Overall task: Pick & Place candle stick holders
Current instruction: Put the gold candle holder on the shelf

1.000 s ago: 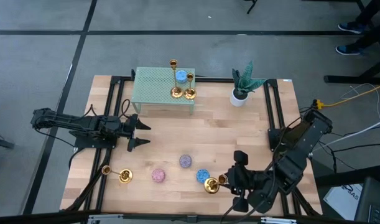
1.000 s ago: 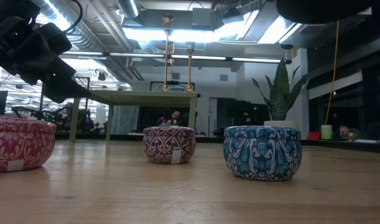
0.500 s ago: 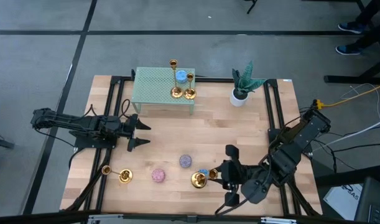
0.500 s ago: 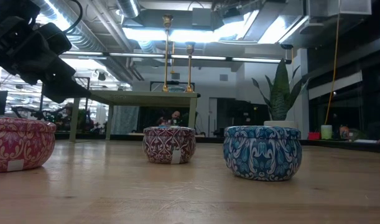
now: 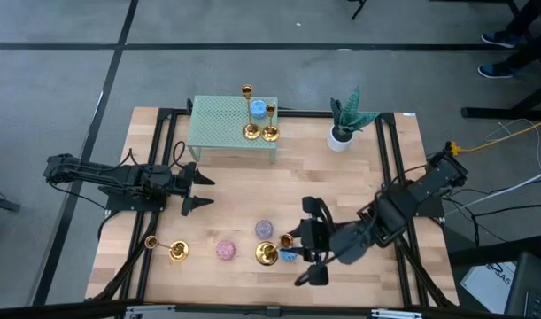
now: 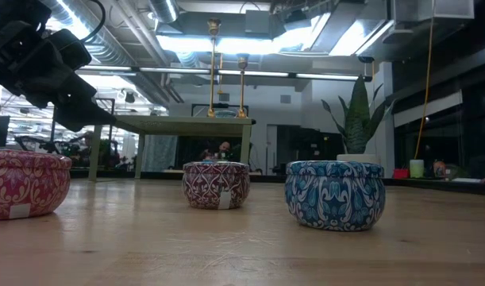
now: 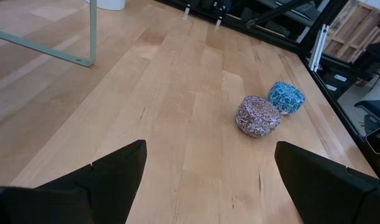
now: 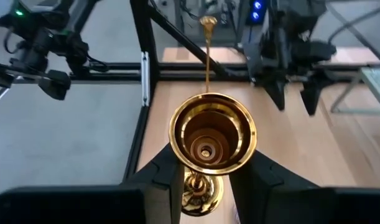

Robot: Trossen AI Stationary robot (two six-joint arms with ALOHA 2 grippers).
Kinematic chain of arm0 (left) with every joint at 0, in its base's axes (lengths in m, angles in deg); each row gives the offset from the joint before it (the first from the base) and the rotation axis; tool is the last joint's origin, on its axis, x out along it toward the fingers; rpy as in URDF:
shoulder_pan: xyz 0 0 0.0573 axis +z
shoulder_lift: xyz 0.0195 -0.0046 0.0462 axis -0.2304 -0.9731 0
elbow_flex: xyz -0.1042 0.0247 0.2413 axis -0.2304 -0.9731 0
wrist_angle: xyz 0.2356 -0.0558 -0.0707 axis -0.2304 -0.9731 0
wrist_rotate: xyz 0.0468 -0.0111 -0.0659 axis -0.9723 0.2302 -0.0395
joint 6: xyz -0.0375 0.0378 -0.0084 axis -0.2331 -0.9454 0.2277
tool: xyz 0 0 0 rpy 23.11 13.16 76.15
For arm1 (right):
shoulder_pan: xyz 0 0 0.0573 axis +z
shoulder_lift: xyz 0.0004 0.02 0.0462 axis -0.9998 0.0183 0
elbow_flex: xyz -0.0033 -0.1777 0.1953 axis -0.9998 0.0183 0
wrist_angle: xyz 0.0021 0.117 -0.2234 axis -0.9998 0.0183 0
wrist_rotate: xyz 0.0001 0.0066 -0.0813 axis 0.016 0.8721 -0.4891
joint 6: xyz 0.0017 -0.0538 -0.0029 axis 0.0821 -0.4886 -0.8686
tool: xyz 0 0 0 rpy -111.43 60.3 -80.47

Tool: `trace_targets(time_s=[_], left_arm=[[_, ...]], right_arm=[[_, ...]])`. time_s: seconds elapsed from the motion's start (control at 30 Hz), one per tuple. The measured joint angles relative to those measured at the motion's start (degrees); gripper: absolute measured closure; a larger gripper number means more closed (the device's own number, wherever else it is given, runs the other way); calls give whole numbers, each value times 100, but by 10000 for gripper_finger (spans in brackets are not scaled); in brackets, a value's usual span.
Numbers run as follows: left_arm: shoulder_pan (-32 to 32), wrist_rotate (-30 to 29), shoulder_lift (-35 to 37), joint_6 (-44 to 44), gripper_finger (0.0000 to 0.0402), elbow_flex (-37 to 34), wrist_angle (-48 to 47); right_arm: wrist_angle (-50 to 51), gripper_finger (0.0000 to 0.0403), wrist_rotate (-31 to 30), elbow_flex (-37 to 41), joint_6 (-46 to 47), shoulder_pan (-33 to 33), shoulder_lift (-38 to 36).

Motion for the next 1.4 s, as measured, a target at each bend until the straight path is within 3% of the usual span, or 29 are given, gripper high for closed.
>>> trace_targets(time_s=[0.47, 0.83, 1.4], left_arm=[[1, 0, 0, 0, 49, -1, 0], [0, 0, 0, 0, 48, -1, 0], [0, 0, 0, 0, 49, -1, 0]], right_arm=[[-481, 291, 967, -13, -1361, -889, 2], [-500, 297, 1622, -607, -2376, -1481, 4], [-675, 303, 2562, -741, -3183, -2091, 4]])
